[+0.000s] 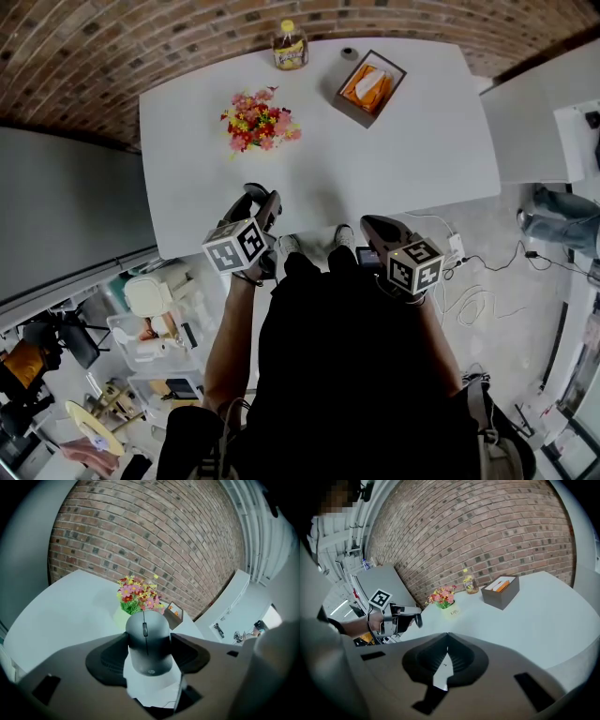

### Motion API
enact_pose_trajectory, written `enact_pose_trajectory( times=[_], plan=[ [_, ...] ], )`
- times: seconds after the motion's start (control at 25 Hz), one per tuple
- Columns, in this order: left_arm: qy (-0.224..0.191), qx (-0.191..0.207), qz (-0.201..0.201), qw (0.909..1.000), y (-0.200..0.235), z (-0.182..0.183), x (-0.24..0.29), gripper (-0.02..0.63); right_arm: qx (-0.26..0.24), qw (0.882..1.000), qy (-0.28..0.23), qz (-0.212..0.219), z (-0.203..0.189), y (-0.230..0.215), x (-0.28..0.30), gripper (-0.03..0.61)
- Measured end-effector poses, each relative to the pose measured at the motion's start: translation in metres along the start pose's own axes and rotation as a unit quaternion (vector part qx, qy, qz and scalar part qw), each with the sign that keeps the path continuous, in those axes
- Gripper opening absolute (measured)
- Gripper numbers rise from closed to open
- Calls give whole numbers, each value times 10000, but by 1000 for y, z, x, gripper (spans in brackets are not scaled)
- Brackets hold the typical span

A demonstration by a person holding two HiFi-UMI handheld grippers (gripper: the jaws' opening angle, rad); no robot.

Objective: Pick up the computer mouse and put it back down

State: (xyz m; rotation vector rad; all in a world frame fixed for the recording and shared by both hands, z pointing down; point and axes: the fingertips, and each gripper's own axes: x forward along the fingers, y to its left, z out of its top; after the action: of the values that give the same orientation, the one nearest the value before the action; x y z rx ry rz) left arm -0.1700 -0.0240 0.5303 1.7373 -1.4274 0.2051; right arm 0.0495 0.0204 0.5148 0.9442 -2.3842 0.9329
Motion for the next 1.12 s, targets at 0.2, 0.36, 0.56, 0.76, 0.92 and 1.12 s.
enact_pose_trajectory(
  times=[0.2, 0.36, 0.56, 0.76, 0.92, 1.12],
  plan=[
    [-73, -393, -356, 9986, -7, 2, -1, 295, 72, 9999, -100, 57, 6, 5, -1, 17],
    [-99, -698, -652, 9954, -17, 3, -6, 295, 92, 9998, -176, 99, 12, 9, -3, 17],
    [-141, -970, -956, 9906, -31, 2, -13, 295, 150, 9994, -276, 125, 18, 8, -7, 17],
    [-174, -1097, -1080, 9879, -35, -1, -18, 295, 251, 9990, -359, 72, 23, -1, -12, 17],
    [-166, -1144, -1089, 9873, -33, -5, -17, 295, 251, 9991, -350, 63, 24, -1, -11, 17],
    [-170, -1211, -1094, 9864, -32, -7, -16, 293, 223, 9992, -315, 104, 21, 2, -10, 17]
  ],
)
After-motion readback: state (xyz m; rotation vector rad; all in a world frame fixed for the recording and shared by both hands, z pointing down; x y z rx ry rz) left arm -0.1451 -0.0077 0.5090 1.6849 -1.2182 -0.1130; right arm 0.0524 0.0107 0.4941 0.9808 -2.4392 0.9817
